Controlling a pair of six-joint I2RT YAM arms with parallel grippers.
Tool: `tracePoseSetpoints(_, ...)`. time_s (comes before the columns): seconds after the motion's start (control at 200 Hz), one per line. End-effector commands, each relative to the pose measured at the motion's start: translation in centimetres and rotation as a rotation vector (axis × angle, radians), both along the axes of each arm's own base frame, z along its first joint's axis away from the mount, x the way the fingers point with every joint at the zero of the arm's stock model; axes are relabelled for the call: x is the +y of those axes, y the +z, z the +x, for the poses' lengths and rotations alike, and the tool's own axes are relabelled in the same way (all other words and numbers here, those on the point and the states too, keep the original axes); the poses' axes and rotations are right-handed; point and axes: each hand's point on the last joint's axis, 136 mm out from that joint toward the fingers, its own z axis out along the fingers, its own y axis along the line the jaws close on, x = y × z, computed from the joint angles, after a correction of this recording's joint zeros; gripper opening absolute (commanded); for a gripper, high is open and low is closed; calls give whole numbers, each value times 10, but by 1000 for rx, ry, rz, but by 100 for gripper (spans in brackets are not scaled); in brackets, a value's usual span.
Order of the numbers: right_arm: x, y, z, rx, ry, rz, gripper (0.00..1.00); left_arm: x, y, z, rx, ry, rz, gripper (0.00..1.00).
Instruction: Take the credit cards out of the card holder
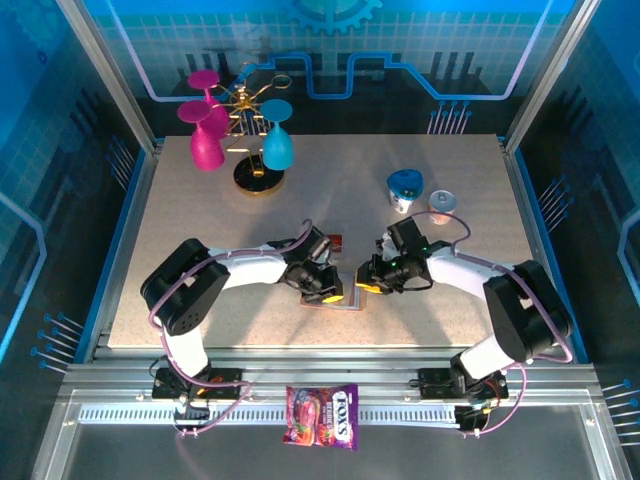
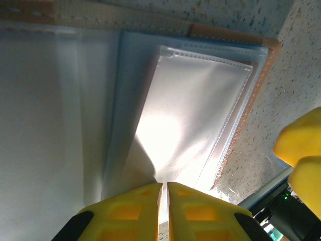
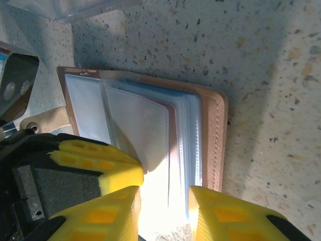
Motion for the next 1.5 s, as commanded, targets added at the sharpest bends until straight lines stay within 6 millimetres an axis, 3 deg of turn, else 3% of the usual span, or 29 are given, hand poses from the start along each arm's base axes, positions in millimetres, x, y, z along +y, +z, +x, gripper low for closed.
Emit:
tracePoseSetpoints(0.0,14,7,7,-9,13,40,32,10,-6,-5,32,32,23,13)
tracePoseSetpoints(0.4,28,0,11,10,36,58,32,10,-7,-6,35,39,11,12)
tracePoseSetpoints(0.805,26,-16,6,41,53,21,33,7,0,-4,23,37,-9,13)
tracePoseSetpoints(1.226,20,-28,-3,64,112,-107,36,3,24,2,-29,39,-72,15)
tracePoseSetpoints(1.356,23,-23,2,45,134,-131,37,14,42,6,-81,40,-60,16)
tracePoseSetpoints(1.496,25,-22,2,42,140,-136,37,41,54,13,-123,81,-20,17)
